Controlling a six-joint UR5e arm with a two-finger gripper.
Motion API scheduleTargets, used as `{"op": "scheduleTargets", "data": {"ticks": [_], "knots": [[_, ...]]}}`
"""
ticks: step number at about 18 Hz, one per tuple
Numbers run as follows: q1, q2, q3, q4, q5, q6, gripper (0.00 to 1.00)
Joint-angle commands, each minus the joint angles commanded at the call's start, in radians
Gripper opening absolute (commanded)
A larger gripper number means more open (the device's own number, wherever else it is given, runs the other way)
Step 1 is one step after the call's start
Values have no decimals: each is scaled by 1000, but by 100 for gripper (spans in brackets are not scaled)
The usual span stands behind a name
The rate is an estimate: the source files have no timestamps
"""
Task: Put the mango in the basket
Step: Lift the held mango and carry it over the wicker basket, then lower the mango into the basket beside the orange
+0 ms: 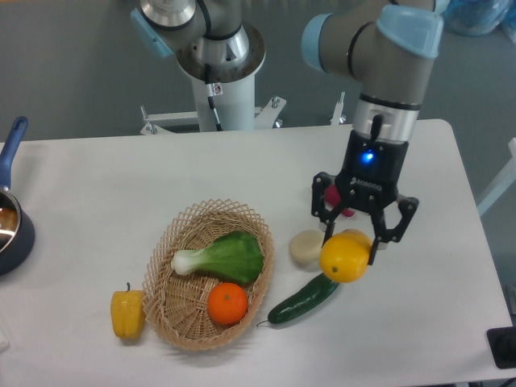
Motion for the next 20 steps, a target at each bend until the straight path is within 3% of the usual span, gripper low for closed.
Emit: {"op": "scheduleTargets", "data": {"ticks": [3, 8, 13, 20], "knots": [[-41, 9, -37, 2, 29, 2, 17], [-133, -18, -23, 0, 77, -12, 17], [-215, -41, -37, 2, 80, -254, 17], [-284, -115, -58, 0, 94, -333, 18]]}}
